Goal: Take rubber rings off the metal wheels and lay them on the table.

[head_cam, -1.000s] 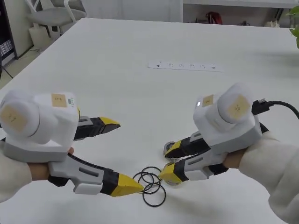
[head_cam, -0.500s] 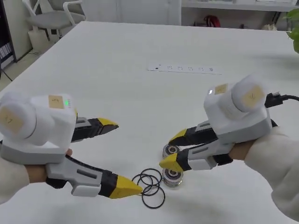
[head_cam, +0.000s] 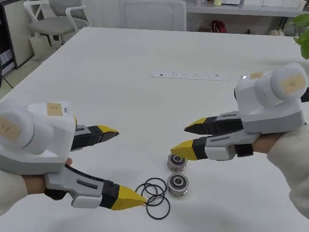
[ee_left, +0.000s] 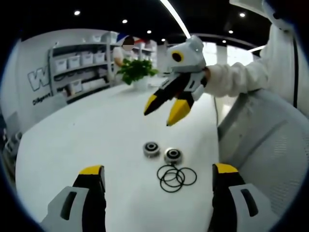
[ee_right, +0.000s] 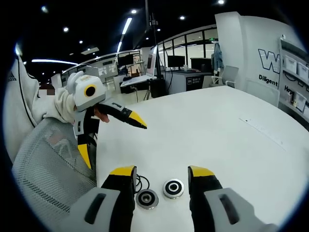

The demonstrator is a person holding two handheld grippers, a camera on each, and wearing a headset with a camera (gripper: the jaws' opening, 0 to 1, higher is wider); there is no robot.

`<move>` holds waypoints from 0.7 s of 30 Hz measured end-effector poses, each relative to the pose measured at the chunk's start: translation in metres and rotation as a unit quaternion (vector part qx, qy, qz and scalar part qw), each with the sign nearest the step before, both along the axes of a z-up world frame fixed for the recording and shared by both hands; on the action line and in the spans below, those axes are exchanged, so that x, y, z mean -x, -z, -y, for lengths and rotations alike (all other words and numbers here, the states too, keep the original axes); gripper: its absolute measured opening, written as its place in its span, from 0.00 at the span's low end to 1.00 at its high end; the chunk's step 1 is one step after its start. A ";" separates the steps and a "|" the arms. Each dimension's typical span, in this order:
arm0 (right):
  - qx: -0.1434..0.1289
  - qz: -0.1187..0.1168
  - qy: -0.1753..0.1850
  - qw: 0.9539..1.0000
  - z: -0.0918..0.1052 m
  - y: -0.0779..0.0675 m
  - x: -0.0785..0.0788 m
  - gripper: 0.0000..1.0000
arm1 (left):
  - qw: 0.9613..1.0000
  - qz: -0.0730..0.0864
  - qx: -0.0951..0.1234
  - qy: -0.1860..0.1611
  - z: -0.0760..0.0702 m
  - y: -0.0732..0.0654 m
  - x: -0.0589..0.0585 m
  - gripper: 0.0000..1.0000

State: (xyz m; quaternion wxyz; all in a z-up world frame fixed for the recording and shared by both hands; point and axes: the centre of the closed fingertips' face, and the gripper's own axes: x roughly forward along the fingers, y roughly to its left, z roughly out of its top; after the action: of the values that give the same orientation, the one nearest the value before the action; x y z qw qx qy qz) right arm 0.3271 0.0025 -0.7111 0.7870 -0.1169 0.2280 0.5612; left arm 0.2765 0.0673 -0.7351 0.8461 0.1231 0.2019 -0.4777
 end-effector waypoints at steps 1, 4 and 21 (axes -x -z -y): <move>-0.003 0.002 0.002 1.000 0.001 -0.002 -0.001 0.41 | 1.000 -0.001 0.000 -0.001 0.000 0.000 0.000 0.93; -0.013 0.004 0.012 1.000 0.006 -0.009 -0.005 0.45 | 1.000 -0.003 -0.002 -0.004 -0.001 0.002 -0.001 0.93; -0.044 -0.002 0.061 0.997 0.045 -0.022 -0.002 0.65 | 1.000 -0.005 -0.007 -0.015 -0.005 0.004 -0.004 0.94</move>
State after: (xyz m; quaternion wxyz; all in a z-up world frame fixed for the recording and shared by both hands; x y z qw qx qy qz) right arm 0.3292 -0.0430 -0.6890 0.8237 -0.0673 0.2112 0.5218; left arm 0.2805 0.0723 -0.7396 0.8512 0.1235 0.2108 -0.4644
